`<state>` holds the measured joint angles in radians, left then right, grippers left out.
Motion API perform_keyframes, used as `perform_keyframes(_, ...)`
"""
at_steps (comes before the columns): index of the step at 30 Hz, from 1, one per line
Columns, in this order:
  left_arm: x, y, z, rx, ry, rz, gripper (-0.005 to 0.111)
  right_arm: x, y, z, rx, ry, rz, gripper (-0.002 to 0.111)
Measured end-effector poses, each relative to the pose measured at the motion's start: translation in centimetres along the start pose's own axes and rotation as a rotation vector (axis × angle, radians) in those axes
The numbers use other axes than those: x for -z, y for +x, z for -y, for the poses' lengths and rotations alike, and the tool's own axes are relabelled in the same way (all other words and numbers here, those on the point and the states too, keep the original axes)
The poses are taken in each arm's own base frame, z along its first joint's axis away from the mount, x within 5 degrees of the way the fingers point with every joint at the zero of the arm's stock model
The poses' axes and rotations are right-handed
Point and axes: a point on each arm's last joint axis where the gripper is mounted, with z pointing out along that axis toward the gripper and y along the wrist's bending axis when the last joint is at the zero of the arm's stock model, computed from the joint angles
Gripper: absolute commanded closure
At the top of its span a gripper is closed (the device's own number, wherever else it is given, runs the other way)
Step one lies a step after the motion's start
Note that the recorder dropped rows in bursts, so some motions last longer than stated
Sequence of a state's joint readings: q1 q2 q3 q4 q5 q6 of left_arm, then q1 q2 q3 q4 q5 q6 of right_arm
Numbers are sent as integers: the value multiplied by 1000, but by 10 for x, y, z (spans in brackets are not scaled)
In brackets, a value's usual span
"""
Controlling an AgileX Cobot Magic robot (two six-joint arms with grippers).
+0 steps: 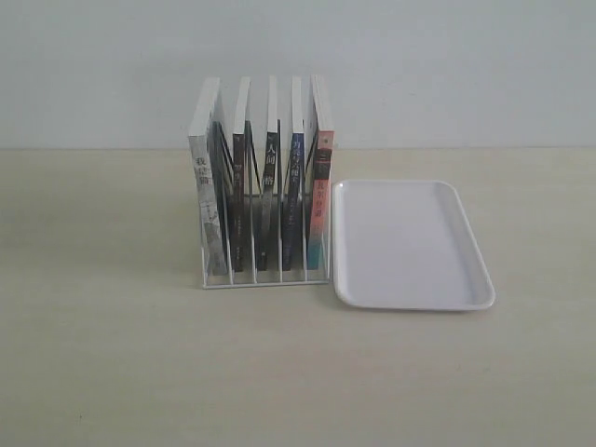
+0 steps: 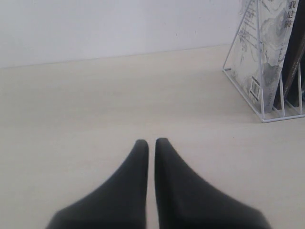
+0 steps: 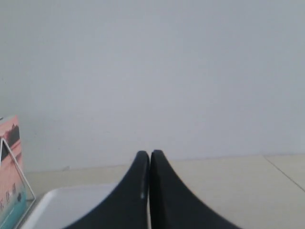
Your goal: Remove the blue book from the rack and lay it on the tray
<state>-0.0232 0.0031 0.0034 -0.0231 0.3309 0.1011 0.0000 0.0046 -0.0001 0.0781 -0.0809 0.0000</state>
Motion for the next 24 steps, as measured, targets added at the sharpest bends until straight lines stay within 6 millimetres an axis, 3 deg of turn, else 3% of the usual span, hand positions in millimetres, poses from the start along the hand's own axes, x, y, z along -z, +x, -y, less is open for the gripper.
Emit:
perform_keyframes(12,0,0,0,0,0,0,102,0,-12,-1,-6,-1,69,108)
perform_keyframes(17,0,0,0,0,0,0,102,3,-43,-4,-1,-12,47,108)
perform_keyframes(20,0,0,0,0,0,0,102,3,-55,-6,2,-16,-8,108)
perform_keyframes(24,0,0,0,0,0,0,102,-5,-53,-7,-35,-11,-156,108)
